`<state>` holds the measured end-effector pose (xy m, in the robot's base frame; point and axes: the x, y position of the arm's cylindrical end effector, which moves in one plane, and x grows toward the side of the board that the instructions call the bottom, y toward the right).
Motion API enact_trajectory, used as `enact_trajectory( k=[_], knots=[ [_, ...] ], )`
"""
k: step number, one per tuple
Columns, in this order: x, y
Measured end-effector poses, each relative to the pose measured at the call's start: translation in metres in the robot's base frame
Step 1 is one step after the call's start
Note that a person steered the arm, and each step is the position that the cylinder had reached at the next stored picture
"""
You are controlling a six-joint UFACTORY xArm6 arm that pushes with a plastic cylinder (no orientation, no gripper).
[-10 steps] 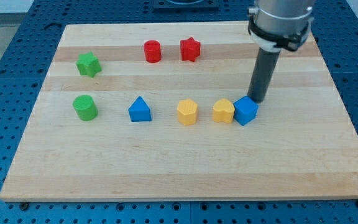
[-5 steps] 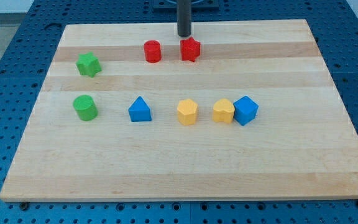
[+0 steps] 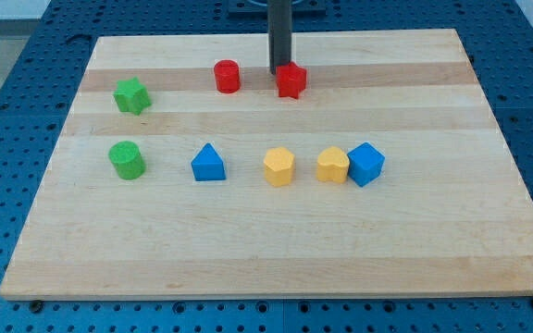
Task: Slide the red star above the yellow heart
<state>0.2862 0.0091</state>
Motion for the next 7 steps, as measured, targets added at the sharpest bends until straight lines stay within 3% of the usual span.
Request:
enact_trajectory(
  k=[7],
  knots=[
    [0.098,0.063]
  ],
)
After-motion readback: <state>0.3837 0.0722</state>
